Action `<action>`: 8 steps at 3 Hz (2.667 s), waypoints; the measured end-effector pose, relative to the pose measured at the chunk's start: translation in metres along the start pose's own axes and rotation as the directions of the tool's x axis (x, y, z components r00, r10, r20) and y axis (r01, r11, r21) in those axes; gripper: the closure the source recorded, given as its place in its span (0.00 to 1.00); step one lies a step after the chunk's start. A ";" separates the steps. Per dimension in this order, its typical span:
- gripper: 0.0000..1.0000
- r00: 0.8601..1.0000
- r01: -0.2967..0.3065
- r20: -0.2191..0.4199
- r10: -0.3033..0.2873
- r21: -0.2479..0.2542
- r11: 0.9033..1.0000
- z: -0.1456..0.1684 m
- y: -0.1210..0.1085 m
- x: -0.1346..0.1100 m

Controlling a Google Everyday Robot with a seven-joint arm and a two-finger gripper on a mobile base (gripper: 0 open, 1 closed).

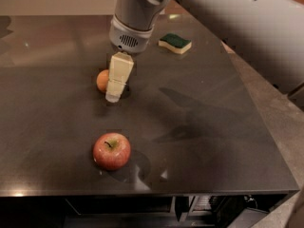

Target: Move orange near apple

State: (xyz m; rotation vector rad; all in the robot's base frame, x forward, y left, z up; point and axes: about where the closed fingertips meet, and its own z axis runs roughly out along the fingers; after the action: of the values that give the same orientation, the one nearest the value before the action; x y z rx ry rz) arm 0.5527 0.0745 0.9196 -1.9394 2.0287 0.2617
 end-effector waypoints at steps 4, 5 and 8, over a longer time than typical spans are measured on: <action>0.00 0.999 -0.038 -0.024 0.038 -0.013 0.999 0.053 -0.013 -0.032; 0.00 0.998 -0.057 -0.025 0.057 -0.013 0.998 0.065 -0.020 -0.029; 0.23 0.994 -0.106 -0.036 0.106 0.014 0.994 0.083 -0.037 -0.021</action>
Offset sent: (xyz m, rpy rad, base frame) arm 0.0167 0.0664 -0.0410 -0.0546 0.0254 -0.0157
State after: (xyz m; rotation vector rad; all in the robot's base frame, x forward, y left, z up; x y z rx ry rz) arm 0.5986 0.1210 0.8527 -1.8452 2.1552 0.2389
